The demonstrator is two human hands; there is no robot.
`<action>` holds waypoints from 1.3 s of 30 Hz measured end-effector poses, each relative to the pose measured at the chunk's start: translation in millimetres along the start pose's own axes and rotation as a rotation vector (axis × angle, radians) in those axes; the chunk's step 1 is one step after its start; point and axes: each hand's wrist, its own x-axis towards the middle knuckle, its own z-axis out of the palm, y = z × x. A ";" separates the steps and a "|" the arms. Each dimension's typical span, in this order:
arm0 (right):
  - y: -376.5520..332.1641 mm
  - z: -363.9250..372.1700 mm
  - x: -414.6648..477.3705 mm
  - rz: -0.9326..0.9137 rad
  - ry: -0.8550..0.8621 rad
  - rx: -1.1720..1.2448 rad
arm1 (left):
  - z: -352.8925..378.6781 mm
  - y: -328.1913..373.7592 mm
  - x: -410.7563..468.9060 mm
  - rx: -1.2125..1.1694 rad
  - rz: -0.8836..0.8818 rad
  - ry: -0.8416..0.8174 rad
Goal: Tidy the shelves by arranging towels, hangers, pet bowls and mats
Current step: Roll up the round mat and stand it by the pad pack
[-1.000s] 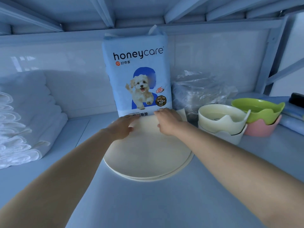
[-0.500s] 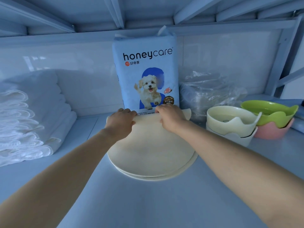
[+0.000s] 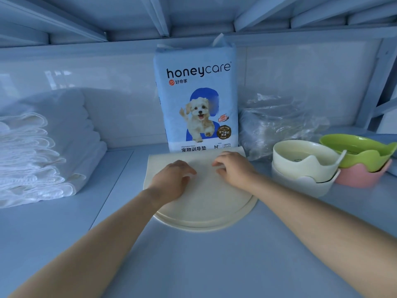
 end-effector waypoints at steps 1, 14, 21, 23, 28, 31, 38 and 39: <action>0.2 -1.7 -5.6 -0.020 -0.022 0.022 | -0.4 3.0 -5.6 -0.004 0.027 -0.014; -4.1 -6.9 -65.0 -0.196 -0.032 0.283 | -12.3 35.2 -64.3 -0.114 0.095 -0.054; -9.9 -6.3 -72.7 -0.184 -0.065 0.268 | -13.2 50.8 -84.1 -0.007 -0.033 -0.134; -10.1 -6.8 -74.3 -0.190 -0.084 0.263 | -14.7 54.6 -86.9 0.004 -0.056 -0.175; -10.4 -5.3 -75.7 -0.186 -0.098 0.260 | -18.2 55.4 -89.1 0.079 -0.068 -0.329; -10.4 -4.1 -73.1 -0.183 -0.101 0.265 | -17.3 56.1 -86.2 0.093 -0.078 -0.359; -11.0 -11.3 -72.3 -0.197 -0.158 0.219 | -15.9 54.8 -85.4 0.021 -0.097 -0.257; -10.6 -14.3 -72.6 -0.212 -0.171 0.213 | -15.7 54.2 -88.7 -0.020 -0.096 -0.204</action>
